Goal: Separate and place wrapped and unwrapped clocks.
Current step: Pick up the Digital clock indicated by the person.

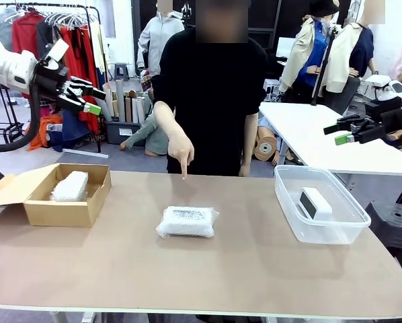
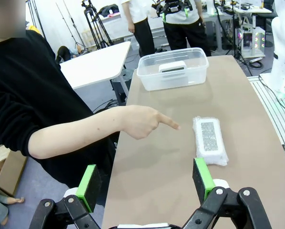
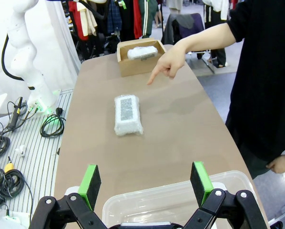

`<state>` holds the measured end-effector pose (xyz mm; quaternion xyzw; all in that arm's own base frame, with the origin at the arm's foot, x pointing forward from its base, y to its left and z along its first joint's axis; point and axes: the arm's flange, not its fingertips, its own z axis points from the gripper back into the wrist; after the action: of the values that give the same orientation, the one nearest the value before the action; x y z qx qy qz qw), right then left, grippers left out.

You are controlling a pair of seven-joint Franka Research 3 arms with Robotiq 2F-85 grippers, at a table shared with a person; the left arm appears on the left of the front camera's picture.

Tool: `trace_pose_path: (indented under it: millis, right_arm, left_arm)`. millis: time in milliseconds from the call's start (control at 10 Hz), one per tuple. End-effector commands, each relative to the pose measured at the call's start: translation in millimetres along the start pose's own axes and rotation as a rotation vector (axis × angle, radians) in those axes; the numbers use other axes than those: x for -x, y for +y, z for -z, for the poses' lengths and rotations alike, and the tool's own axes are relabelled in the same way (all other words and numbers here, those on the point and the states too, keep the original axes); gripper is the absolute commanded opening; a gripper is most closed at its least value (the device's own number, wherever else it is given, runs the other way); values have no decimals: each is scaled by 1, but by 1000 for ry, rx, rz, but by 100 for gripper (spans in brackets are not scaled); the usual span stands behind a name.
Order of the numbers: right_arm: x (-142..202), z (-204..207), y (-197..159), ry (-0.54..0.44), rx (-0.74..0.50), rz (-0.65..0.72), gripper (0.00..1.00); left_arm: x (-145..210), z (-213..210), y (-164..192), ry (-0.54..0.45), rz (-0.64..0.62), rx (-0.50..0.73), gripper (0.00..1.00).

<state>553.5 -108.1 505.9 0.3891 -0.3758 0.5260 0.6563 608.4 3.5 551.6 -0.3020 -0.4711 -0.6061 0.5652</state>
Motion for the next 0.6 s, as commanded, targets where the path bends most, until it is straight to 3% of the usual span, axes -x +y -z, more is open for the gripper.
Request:
trace_pose_path:
  millis: [0, 300, 500]
  right_arm:
    - [-2, 0, 1, 4, -1, 2, 100]
    - [-2, 0, 1, 4, -1, 2, 100]
    - [-2, 0, 1, 4, -1, 2, 100]
  left_arm:
    - [2, 11, 3, 81, -34, 21, 100]
    - [4, 61, -2, 390, -123, 128, 100]
    - [6, 93, -12, 467, -132, 230, 100]
